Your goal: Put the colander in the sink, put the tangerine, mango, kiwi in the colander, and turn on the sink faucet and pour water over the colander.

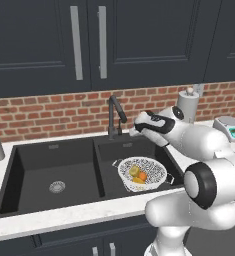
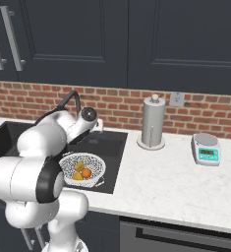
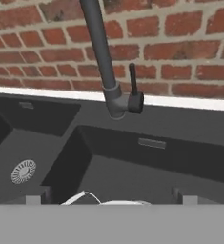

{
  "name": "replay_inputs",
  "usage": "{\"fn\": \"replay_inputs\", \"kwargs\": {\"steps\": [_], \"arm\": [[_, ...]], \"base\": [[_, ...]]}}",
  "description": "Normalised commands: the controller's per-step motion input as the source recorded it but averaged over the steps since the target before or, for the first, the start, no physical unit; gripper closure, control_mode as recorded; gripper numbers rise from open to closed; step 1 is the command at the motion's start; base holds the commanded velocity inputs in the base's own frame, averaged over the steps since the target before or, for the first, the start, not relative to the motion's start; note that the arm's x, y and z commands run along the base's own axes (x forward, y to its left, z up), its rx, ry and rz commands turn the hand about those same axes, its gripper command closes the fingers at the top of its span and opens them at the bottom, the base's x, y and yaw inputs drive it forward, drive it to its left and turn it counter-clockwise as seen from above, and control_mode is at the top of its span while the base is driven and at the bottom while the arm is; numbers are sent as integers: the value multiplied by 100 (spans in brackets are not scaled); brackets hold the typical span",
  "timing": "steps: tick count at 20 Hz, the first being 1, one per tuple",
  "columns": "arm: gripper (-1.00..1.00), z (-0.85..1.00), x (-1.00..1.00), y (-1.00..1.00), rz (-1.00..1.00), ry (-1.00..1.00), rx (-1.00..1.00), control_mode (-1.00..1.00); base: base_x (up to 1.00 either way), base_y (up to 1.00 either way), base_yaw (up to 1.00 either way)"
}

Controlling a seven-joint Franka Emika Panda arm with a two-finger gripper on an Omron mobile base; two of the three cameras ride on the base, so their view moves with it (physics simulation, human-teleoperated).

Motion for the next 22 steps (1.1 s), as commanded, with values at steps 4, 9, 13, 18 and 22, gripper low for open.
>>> {"fn": "replay_inputs", "kwargs": {"steps": [4,9,13,18,22], "arm": [[-100,-4,26,0,-15,-6,23,-100],[-100,-13,43,0,-14,-1,23,-100],[-100,-24,43,0,-12,0,18,-100],[-100,-29,29,0,-10,0,17,-100],[-100,-21,26,0,-8,0,18,-100]], "base": [[0,0,0],[0,0,0],[0,0,0],[0,0,0],[0,0,0]]}}
